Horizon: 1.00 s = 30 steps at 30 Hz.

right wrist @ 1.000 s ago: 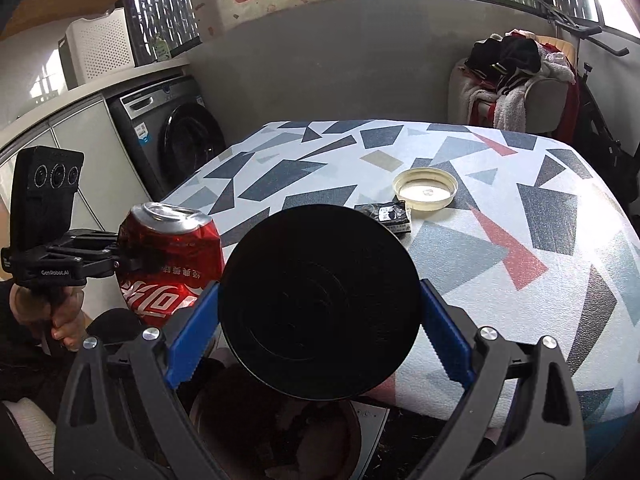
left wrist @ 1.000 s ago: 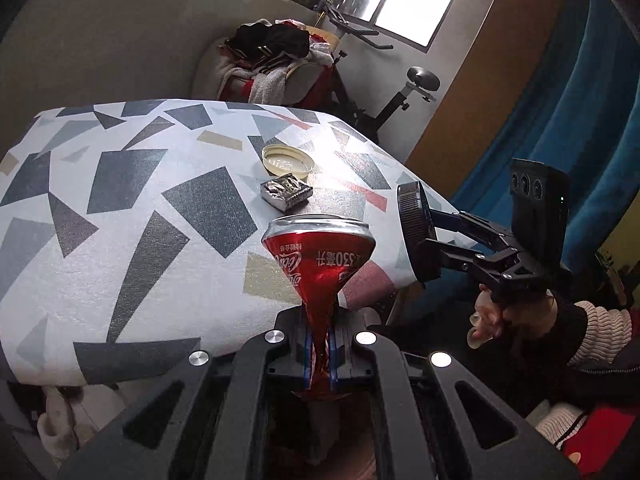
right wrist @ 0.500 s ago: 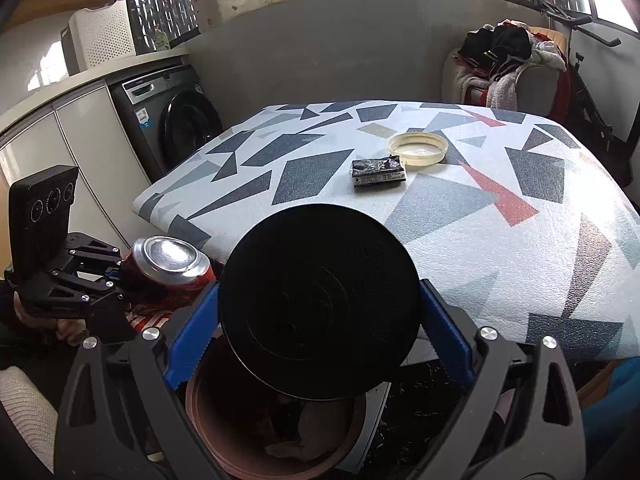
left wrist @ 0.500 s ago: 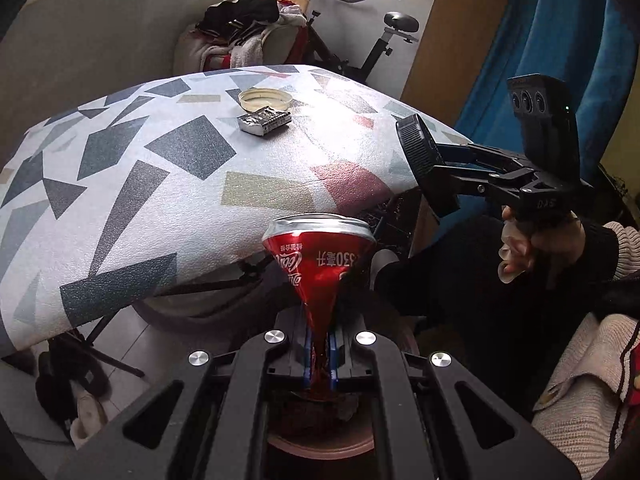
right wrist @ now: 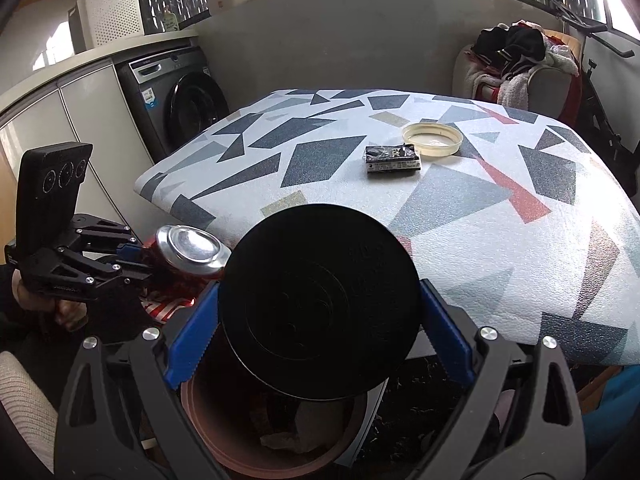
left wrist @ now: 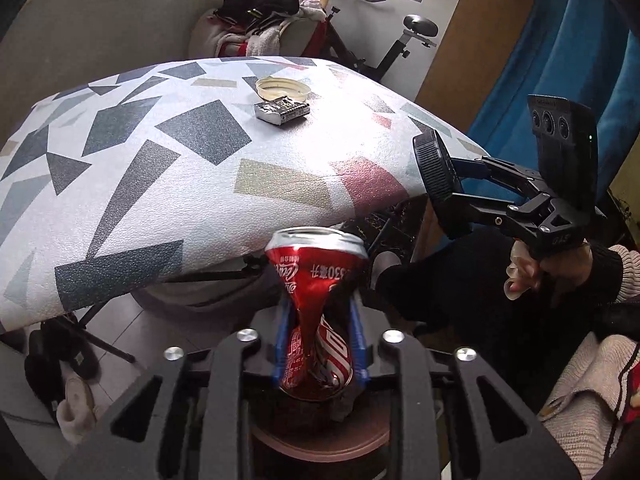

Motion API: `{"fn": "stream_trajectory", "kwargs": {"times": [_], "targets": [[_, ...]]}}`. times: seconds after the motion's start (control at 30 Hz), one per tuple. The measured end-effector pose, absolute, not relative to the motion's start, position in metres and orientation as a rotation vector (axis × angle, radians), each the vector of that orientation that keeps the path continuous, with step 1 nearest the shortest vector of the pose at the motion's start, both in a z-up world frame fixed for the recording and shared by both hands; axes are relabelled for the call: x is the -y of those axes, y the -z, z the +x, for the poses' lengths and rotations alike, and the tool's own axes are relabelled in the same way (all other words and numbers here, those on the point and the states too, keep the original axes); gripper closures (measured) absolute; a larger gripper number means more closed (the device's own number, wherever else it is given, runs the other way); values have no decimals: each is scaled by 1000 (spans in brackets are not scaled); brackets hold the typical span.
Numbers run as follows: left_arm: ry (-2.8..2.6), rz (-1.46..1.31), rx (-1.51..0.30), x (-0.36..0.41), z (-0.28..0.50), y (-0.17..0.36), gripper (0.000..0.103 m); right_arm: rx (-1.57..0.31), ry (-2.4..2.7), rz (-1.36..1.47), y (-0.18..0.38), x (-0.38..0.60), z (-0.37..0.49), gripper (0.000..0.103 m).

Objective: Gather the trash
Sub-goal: 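Carry the can over the bin with the left gripper while the right carries the disc, then open the left gripper to drop the can while the right lowers the disc into the bin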

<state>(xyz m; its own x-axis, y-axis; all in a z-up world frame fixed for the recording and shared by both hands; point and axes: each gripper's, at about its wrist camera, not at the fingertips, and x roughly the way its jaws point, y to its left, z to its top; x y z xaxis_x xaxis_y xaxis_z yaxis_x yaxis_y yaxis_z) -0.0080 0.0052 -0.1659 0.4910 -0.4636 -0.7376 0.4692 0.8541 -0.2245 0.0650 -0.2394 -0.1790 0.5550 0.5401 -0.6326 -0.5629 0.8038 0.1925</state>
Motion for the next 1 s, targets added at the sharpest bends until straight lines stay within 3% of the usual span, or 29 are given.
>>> {"fn": "stream_trajectory", "kwargs": {"times": [0.03, 0.33, 1.0], "targets": [[544, 0, -870, -8, -10, 163, 30, -738, -655, -40, 179, 238, 65, 10], [417, -76, -786, -30, -12, 149, 14, -810, -735, -66, 190, 225, 69, 10], [374, -120, -806, -39, -6, 153, 11, -883, -817, -232, 207, 190, 59, 10]]}}
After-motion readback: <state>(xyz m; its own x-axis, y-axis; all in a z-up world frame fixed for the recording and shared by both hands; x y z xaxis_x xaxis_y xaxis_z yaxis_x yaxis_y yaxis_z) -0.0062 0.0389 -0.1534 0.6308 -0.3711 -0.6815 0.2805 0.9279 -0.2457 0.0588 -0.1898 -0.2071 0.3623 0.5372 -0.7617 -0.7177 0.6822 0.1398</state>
